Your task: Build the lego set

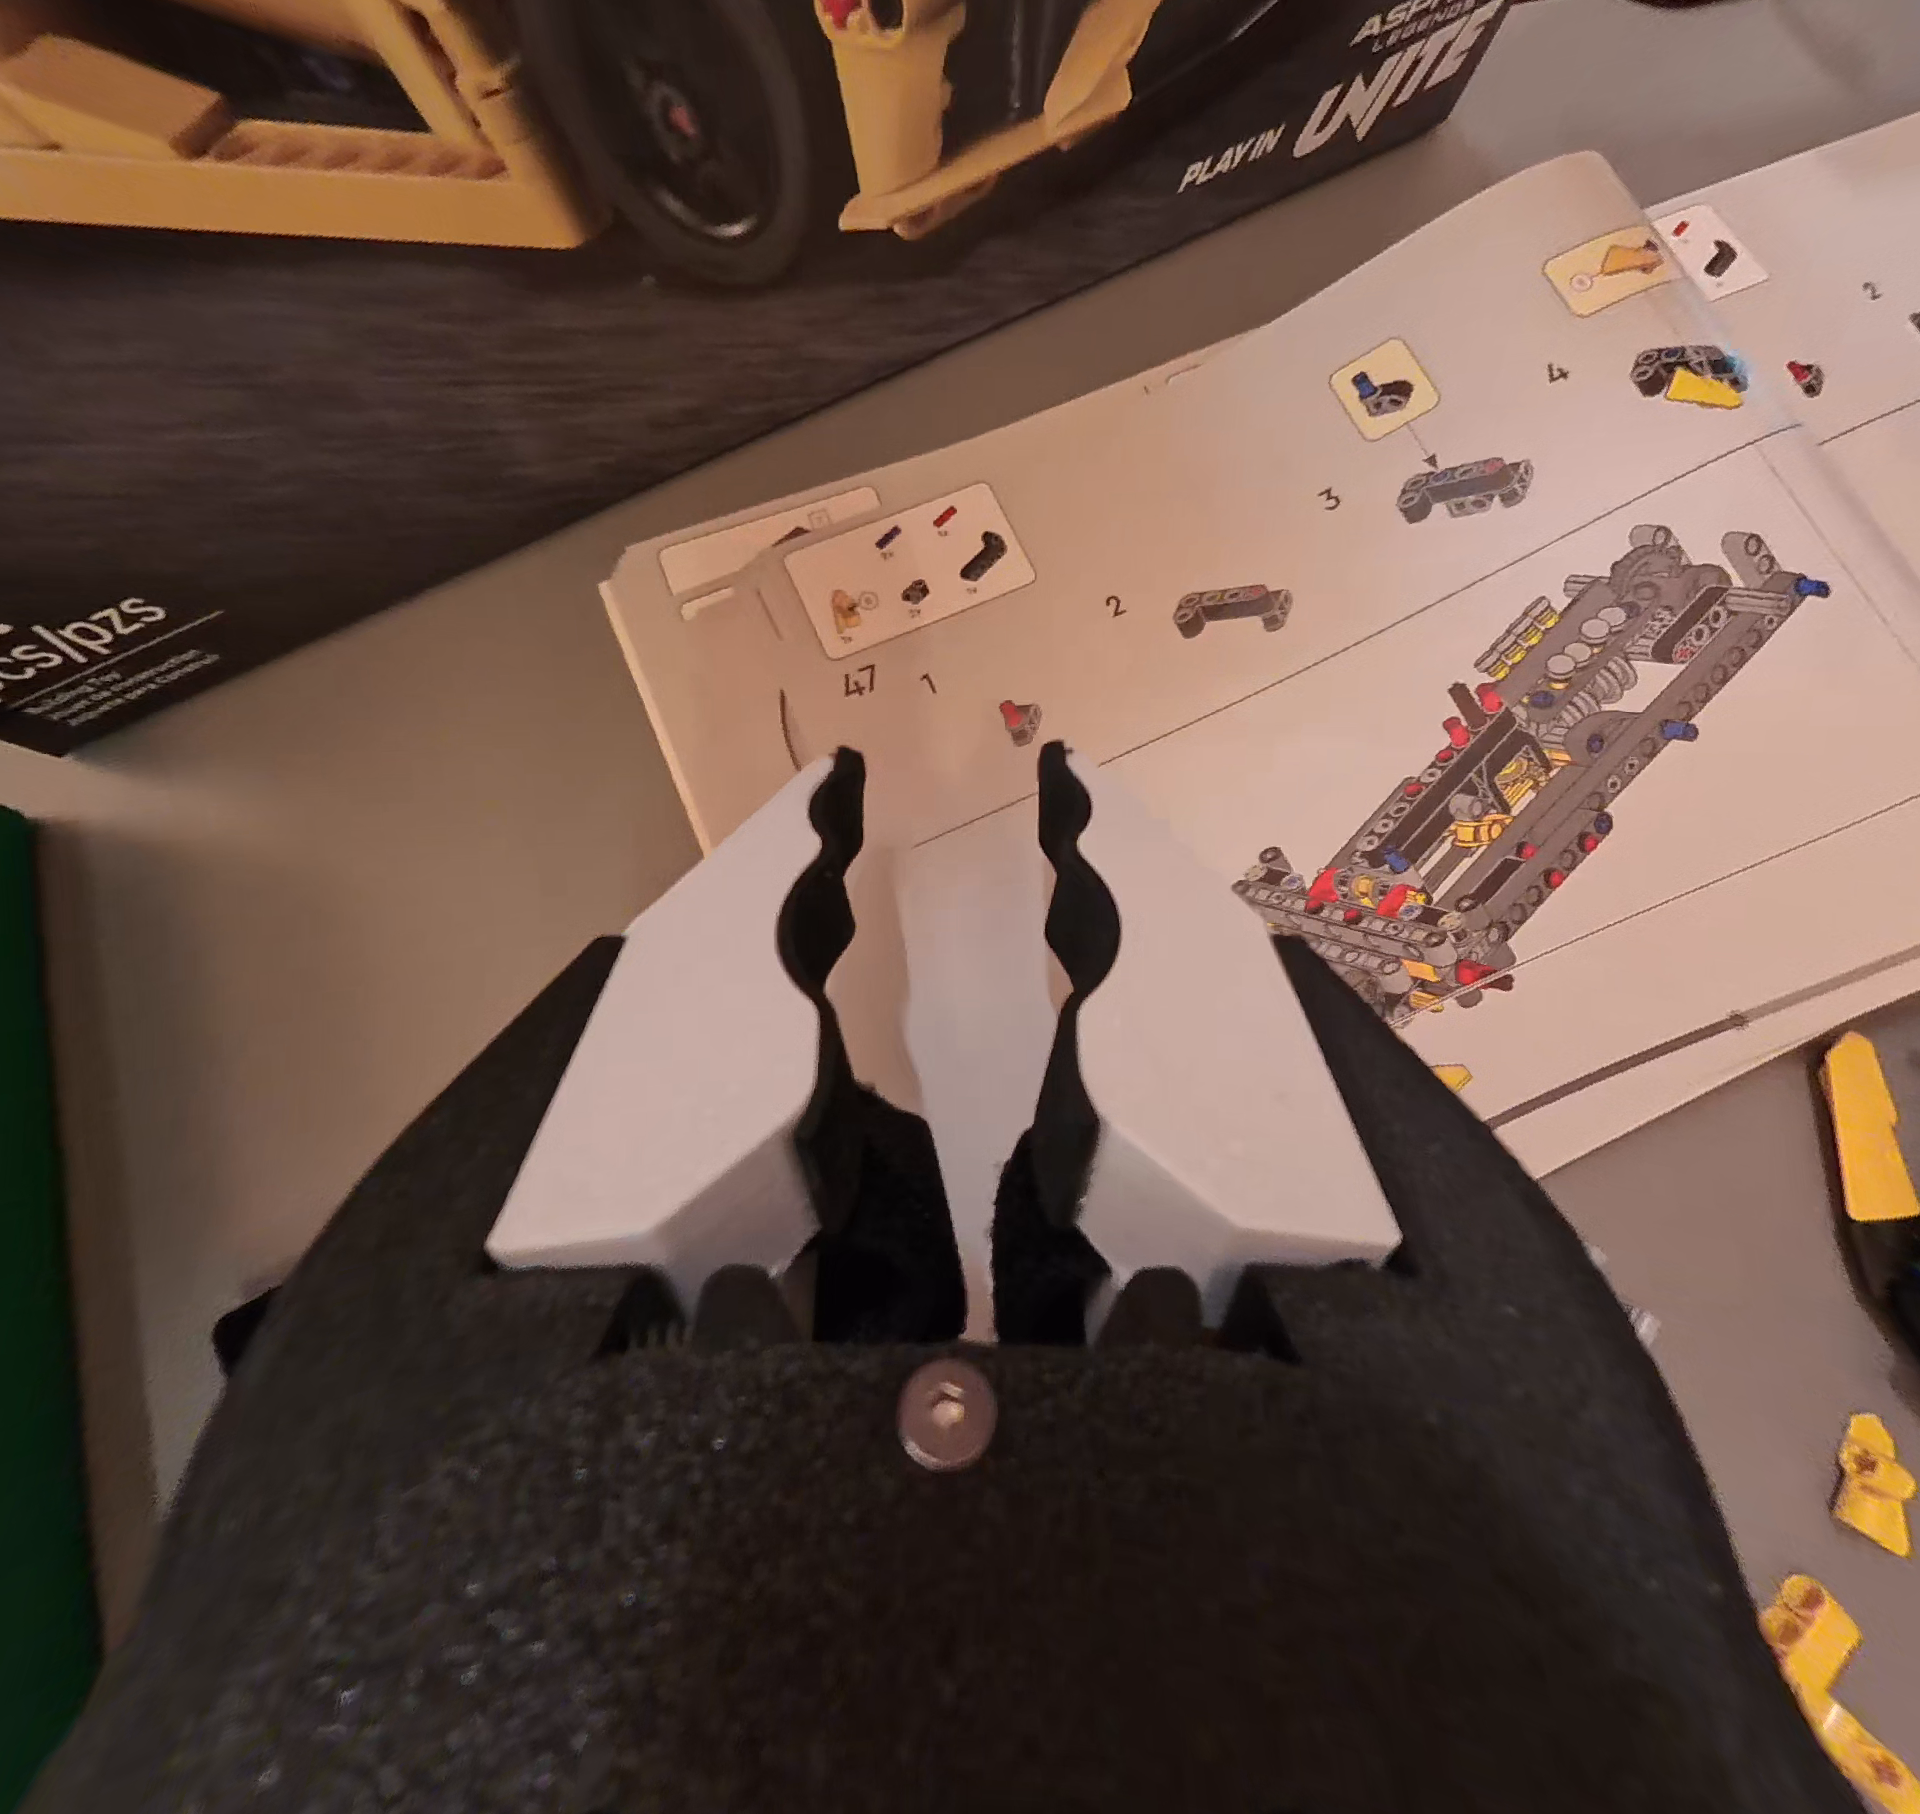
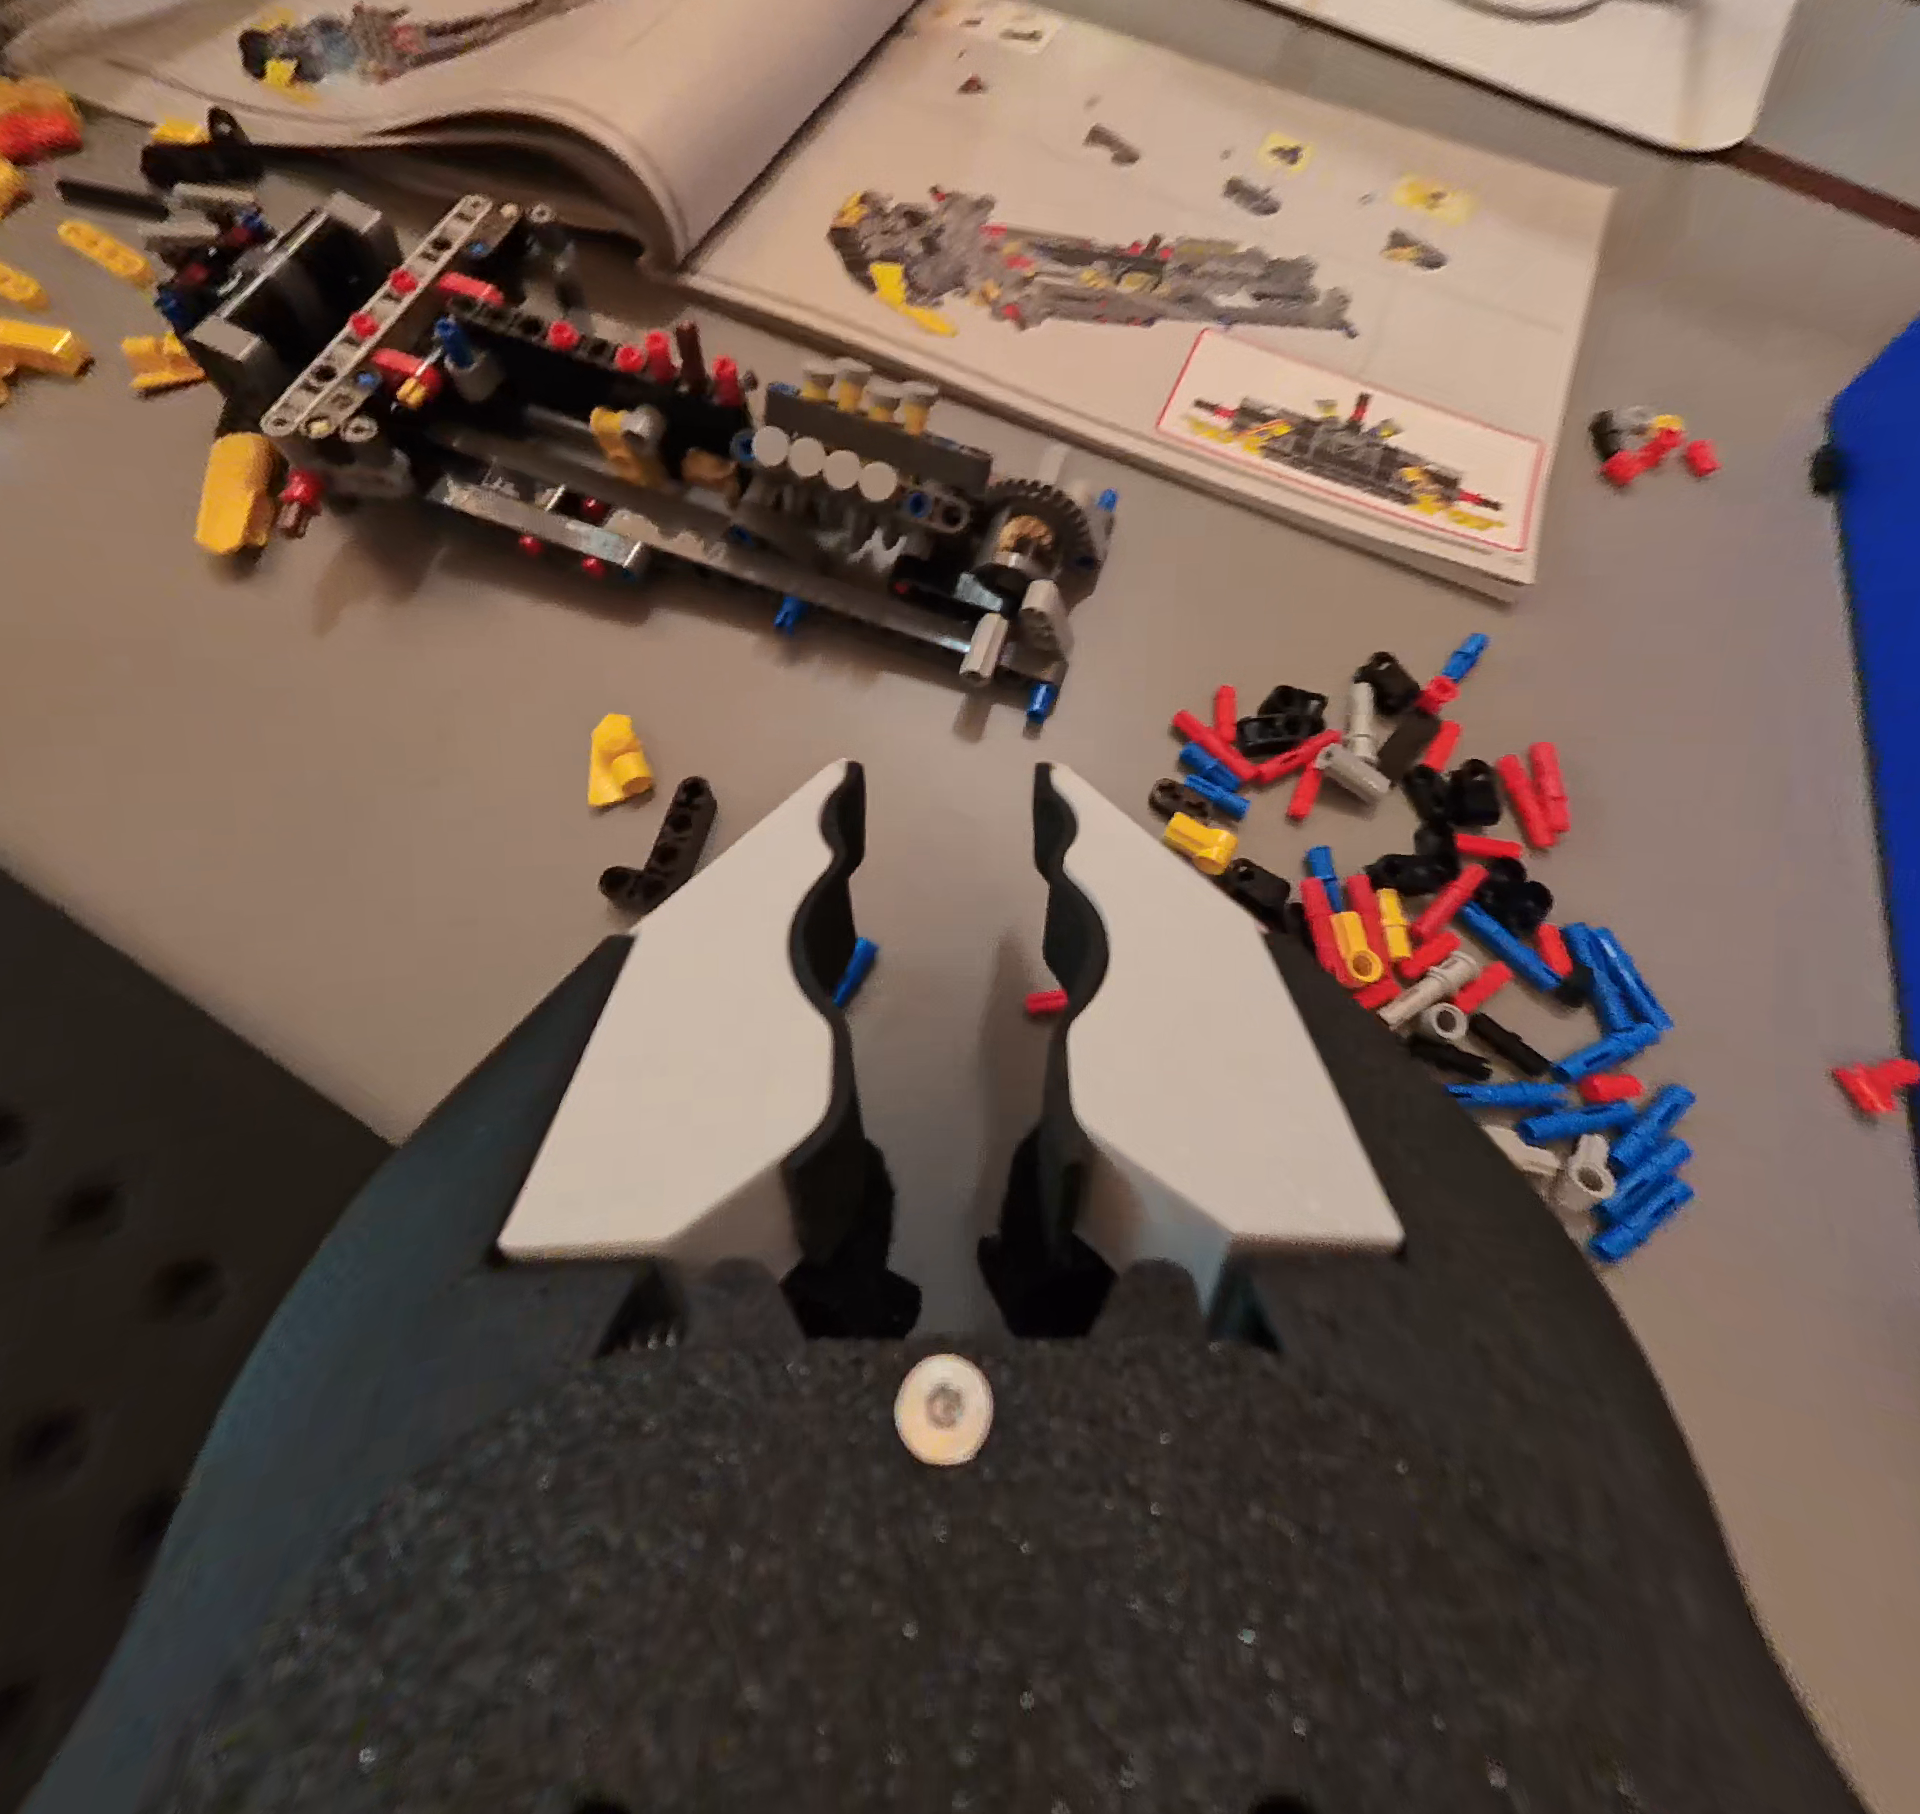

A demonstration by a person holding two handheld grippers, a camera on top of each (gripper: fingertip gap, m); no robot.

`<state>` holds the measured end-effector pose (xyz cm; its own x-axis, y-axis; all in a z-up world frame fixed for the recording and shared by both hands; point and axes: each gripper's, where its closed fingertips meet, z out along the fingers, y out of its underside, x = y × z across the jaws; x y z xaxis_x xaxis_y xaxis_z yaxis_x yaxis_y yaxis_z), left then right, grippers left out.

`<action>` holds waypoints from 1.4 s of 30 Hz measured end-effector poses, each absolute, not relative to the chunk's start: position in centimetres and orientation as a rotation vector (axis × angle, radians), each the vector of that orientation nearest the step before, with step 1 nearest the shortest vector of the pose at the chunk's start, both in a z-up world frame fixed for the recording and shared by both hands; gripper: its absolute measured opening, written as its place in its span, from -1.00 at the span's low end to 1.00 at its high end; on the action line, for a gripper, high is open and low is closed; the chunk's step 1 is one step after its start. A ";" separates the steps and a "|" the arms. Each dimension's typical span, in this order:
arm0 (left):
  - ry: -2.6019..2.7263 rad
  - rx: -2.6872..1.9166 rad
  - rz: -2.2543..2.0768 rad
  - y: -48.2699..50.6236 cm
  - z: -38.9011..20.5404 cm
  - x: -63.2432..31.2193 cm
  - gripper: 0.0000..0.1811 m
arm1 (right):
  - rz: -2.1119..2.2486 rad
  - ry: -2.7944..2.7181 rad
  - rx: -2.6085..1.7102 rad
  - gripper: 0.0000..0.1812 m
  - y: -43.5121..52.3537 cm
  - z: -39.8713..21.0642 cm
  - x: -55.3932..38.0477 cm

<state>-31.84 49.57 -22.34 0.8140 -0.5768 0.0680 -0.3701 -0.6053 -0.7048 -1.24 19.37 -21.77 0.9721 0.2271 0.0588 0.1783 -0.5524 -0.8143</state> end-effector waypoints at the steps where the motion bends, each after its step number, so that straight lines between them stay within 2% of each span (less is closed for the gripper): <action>1: 0.695 -2.288 -0.369 49.6 -22.4 -31.9 -0.65 | 0.058 -0.273 -2.159 -0.66 19.4 -21.6 -1.1; 19: 0.738 -2.255 -0.401 49.0 -21.8 -30.8 -0.64 | 0.118 -0.159 -2.071 -0.68 19.3 -20.0 0.1; 24: 0.740 -2.248 -0.415 49.0 -21.7 -30.6 -0.64 | 0.107 -0.001 -2.047 -0.72 18.1 -19.3 3.0; 32: 0.767 -2.247 -0.426 48.6 -21.9 -30.0 -0.64 | -0.193 0.075 -2.170 -0.72 14.6 -21.5 10.3; 42: 0.783 -2.246 -0.418 48.5 -22.1 -29.8 -0.64 | -0.111 0.025 -2.194 -0.71 19.3 -21.9 10.6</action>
